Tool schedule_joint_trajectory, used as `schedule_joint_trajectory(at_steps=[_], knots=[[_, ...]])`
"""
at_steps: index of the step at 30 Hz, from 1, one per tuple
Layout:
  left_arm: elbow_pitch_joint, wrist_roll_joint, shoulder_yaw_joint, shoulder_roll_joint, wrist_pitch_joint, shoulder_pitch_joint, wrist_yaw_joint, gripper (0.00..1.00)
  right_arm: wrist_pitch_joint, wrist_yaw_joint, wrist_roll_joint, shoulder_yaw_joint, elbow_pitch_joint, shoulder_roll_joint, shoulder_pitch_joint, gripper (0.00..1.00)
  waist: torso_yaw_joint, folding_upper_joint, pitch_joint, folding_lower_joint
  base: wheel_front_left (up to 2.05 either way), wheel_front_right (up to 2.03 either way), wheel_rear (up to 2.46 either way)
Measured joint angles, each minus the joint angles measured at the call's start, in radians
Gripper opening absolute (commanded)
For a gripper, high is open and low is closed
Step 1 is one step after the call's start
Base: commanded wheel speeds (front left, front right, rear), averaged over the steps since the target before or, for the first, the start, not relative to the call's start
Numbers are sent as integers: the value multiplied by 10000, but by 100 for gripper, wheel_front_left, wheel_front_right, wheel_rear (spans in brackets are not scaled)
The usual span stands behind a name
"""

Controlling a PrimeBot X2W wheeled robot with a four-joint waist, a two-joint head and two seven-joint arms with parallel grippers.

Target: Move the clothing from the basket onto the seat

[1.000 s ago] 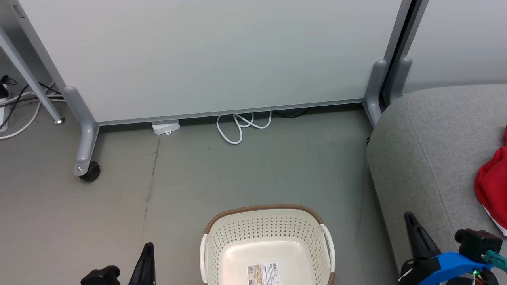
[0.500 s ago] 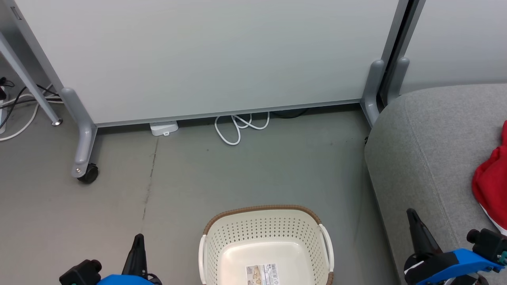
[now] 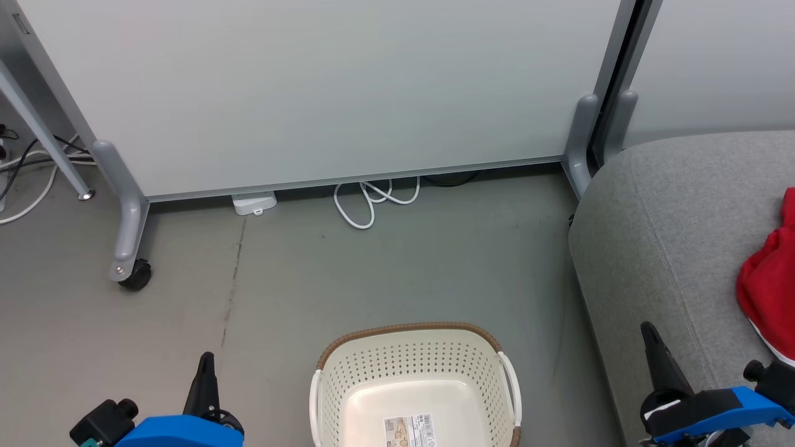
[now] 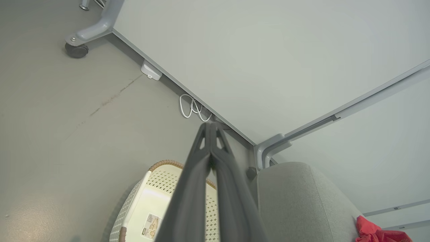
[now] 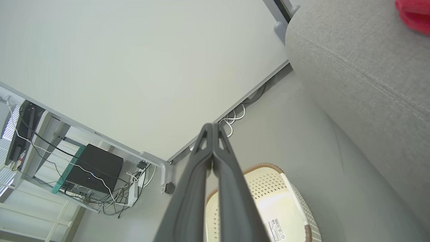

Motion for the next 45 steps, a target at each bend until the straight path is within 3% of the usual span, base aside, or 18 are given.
schedule_joint_trajectory(at_steps=[45], knots=[[-838, -4531, 752, -38, 1254, -522, 0, 0, 477, -2, 4907, -79, 119, -29, -553, 0, -206, 0, -86, 0, 0, 0, 0]])
